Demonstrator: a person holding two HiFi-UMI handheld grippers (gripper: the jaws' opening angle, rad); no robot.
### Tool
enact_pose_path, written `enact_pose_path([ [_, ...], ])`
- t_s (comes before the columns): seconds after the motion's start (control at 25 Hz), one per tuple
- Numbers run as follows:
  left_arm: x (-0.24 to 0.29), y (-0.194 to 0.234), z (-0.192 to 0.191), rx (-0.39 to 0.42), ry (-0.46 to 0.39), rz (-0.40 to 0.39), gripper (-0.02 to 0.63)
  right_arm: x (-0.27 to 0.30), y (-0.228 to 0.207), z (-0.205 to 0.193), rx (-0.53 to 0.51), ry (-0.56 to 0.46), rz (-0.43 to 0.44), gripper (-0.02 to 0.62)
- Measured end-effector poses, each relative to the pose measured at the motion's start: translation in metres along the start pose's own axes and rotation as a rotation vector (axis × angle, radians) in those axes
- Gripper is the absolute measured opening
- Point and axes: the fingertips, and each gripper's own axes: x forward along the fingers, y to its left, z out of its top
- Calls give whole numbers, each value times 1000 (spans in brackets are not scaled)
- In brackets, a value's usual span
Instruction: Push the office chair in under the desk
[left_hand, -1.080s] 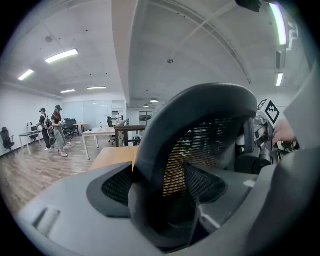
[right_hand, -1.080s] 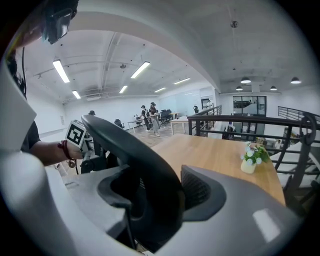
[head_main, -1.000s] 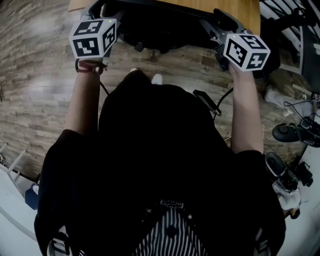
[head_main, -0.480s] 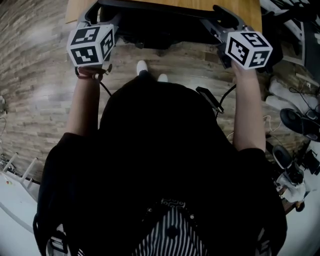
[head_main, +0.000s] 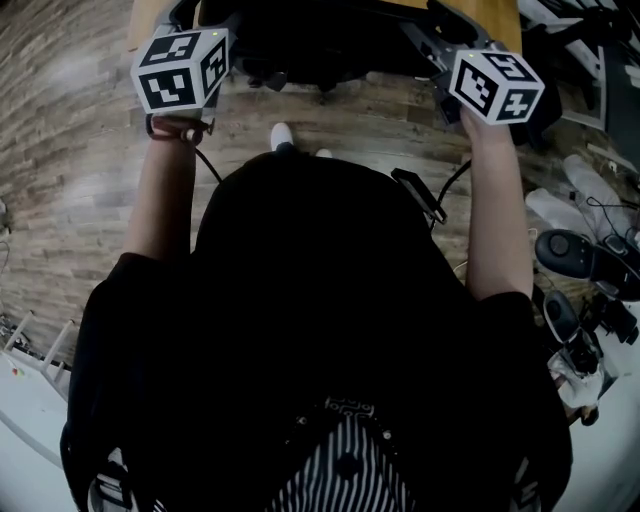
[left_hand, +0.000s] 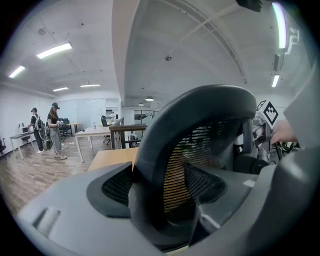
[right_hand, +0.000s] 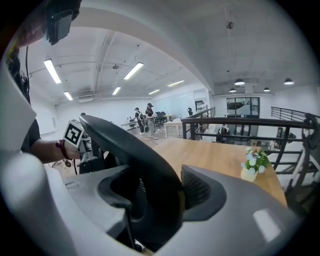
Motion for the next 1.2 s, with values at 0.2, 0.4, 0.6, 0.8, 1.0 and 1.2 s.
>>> enact_pose_path([
  [0.2,10,12,7,2,-1,-2,316,11,-6,11,-4,-1,-9,261],
  [0.4,-3,14,7,-45,-19,-5,345,2,-3,9,2,4,-14,275],
  [0.6,-45,9,15,-49,-84,3,380,-39,5,5,0,-10,-30,276],
  [0.8,-77,-45,33,-43,-144,-107,320,-76,34,-2,16,-10,12,260],
  [1.0,-101,-101,53,-37,-219,-264,6,-101,68,2,58,-38,54,12],
  [1.2,-107,-139,48,-51,-213,-347,6,-108,93,9,46,-79,72,0],
])
